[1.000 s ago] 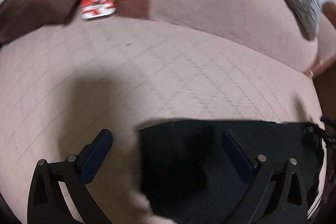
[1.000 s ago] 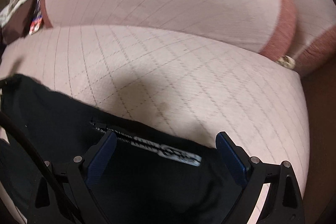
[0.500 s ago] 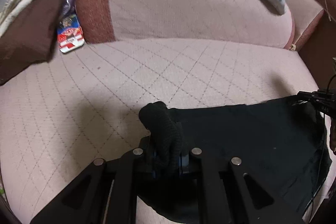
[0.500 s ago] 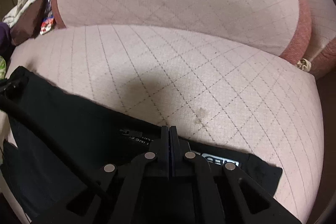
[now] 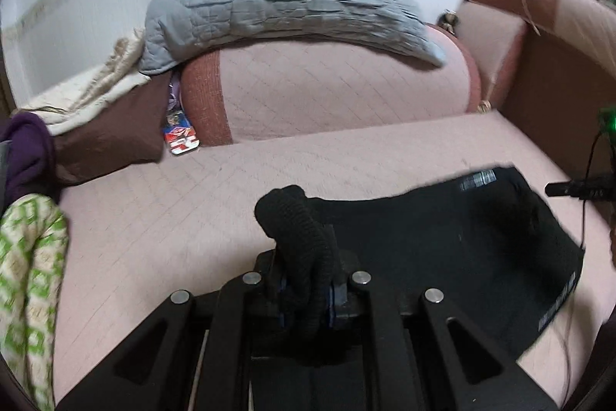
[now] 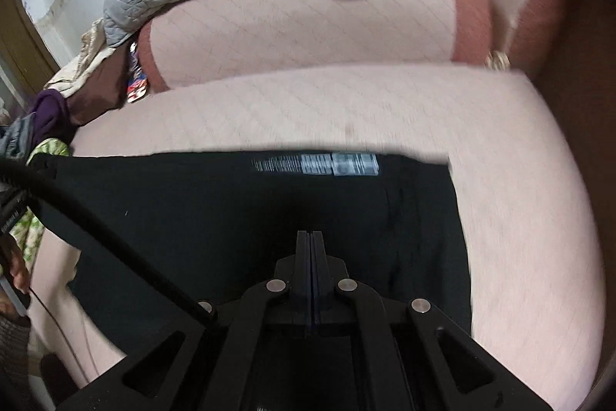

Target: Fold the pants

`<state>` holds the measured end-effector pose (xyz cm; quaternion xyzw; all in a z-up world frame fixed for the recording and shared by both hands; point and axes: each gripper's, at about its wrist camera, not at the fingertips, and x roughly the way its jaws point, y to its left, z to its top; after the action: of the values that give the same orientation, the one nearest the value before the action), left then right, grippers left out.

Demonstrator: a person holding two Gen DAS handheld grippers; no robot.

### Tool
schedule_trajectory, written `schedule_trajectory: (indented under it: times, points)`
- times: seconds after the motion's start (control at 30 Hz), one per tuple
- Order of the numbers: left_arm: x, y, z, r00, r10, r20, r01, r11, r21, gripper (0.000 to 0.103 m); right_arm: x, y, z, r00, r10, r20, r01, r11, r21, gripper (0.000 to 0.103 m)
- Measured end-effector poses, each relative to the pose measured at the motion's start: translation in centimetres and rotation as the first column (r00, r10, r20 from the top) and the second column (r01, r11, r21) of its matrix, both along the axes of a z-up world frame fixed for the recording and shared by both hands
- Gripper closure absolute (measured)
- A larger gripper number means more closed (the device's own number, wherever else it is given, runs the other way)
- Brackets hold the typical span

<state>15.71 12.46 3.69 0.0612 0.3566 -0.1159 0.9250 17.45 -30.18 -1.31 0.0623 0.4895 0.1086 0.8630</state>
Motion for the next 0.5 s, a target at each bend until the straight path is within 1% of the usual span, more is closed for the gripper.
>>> schedule_trajectory:
  times: [0.07, 0.1, 0.13, 0.17, 0.2, 0.23, 0.27, 0.3, 0.33, 0.4, 0.5]
  points:
    - [-3.3, -0.1, -0.8, 1.000, -0.004, -0.003, 0.004, 1.000, 0.008, 0.089, -2.4, -0.4, -1.1, 1.000, -0.010, -0.024, 0.010, 1.000, 0.006, 0.102]
    - [-4.8, -0.2, -1.3, 1.000, -0.001, -0.001, 0.001, 1.000, 0.021, 0.089, -3.8, -0.4, -1.7, 0.999, -0.024, -0.037, 0.024, 1.000, -0.001, 0.102]
    - [-6.1, -0.4, -1.9, 1.000, 0.001, -0.001, -0.001, 0.999, 0.040, 0.089, -4.3, -0.9, -2.2, 0.999, -0.032, -0.040, 0.032, 0.999, -0.004, 0.102]
    - [-7.3, -0.6, -2.5, 1.000, 0.001, -0.002, -0.001, 0.998, 0.057, 0.089, -4.7, -1.1, -2.5, 0.998, -0.051, -0.045, 0.051, 0.999, 0.001, 0.097]
    - [-8.4, -0.9, -3.0, 1.000, 0.001, -0.001, -0.001, 0.998, 0.069, 0.089, -4.5, -1.4, -2.7, 0.996, -0.070, -0.057, 0.071, 0.997, 0.012, 0.077]
    - [-9.2, -1.2, -3.3, 1.000, 0.000, 0.001, 0.000, 0.997, 0.081, 0.089, -4.1, -1.5, -2.7, 0.992, -0.098, -0.079, 0.101, 0.994, 0.036, 0.060]
    - [-10.0, -1.6, -3.6, 1.000, -0.002, 0.004, 0.002, 0.996, 0.090, 0.089, -3.4, -1.6, -2.6, 0.988, -0.128, -0.091, 0.134, 0.988, 0.071, 0.035]
    - [-10.7, -2.0, -3.7, 1.000, -0.006, 0.012, 0.005, 0.996, 0.094, 0.089, -2.8, -1.6, -2.3, 0.985, -0.146, -0.088, 0.155, 0.983, 0.102, 0.029]
    - [-11.4, -2.2, -3.7, 1.000, -0.007, 0.020, 0.006, 0.995, 0.095, 0.089, -1.5, -1.1, -1.9, 0.983, -0.160, -0.092, 0.171, 0.978, 0.122, 0.029]
    - [-12.2, -2.8, -3.6, 0.999, -0.011, 0.043, 0.007, 0.995, 0.102, 0.089, 1.1, -0.1, -1.6, 0.979, -0.169, -0.116, 0.183, 0.976, 0.121, 0.029]
    - [-12.8, -3.5, -3.5, 0.997, -0.025, 0.076, 0.016, 0.992, 0.121, 0.089, 6.0, 2.1, -2.0, 0.963, -0.201, -0.176, 0.220, 0.971, 0.093, 0.029]
